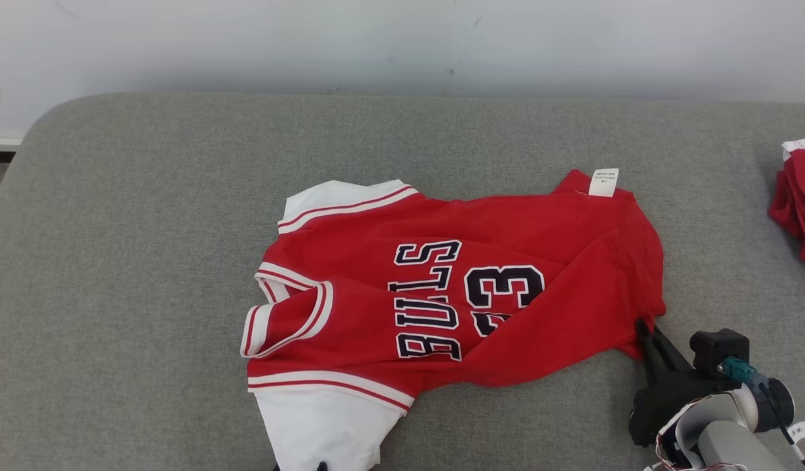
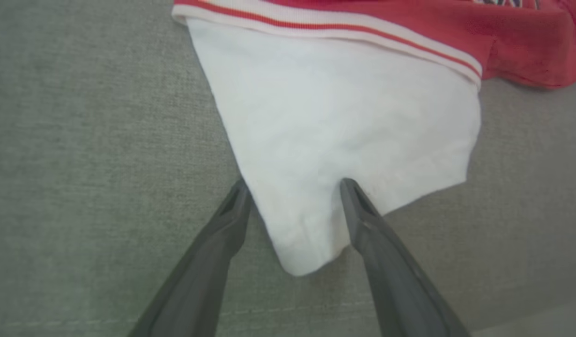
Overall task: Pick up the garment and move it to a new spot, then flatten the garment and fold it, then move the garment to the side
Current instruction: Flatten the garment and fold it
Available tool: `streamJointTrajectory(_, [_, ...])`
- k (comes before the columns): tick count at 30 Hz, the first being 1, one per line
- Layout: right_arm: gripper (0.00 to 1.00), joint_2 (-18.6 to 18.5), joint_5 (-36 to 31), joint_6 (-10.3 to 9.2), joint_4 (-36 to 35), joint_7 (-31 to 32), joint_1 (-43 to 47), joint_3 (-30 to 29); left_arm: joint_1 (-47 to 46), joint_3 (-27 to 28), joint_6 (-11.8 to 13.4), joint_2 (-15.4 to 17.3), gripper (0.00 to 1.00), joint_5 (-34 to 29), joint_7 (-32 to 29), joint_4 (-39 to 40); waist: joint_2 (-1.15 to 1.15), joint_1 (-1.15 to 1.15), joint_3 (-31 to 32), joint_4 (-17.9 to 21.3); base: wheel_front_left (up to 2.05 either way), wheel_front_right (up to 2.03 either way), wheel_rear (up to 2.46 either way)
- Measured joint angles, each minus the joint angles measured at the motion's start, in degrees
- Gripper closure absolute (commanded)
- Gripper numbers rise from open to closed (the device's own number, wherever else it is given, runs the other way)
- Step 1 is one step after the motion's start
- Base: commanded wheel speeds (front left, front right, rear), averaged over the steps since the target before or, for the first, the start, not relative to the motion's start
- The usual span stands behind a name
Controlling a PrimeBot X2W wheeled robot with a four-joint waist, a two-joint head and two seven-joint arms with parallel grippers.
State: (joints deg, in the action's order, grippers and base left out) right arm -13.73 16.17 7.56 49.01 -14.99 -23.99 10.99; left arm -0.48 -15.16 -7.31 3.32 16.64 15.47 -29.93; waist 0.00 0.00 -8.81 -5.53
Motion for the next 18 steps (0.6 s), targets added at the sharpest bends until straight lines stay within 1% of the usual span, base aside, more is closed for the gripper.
streamJointTrajectory(1, [1.0, 0.0, 0.5, 0.0, 0.1, 0.0, -0.1, 0.2, -0.2, -0.3, 0.0, 0.0, 1.0, 1.3, 0.0, 0.2, 0.0, 0.0, -0.1, 0.0, 0.0, 0.0, 0.0])
streamJointTrajectory(5, [1.0, 0.1, 2.1, -0.01, -2.0, 0.0, 0.9, 0.8, -0.5, -1.5, -0.2, -0.4, 1.0, 4.4, -0.4, 2.2, 0.01, 0.0, 0.4, 0.1, 0.0, 0.0, 0.0])
streamJointTrajectory(10, [1.0, 0.1, 4.9, -0.01, -8.6, 0.0, 5.6, 1.6, 0.1, -0.1, -0.2, -0.5, 1.0, 7.8, -0.3, 8.1, 0.01, 0.0, 1.6, 0.4, 0.0, 0.0, 0.0])
streamJointTrajectory(14, [1.0, -0.4, 6.3, -0.01, -15.0, 0.0, 7.6, 4.1, 0.1, 1.4, -0.2, -0.4, 1.0, 8.1, -0.4, 13.1, 0.0, 0.0, 2.3, 1.3, 0.0, 0.0, 0.0])
streamJointTrajectory(18, [1.0, -1.1, 8.4, -0.01, -20.6, 0.0, 7.3, 6.7, -3.2, 3.0, -0.2, 1.1, 1.0, 8.1, -0.3, 16.7, 0.01, 0.0, 2.7, 2.4, 0.0, 0.0, 0.0])
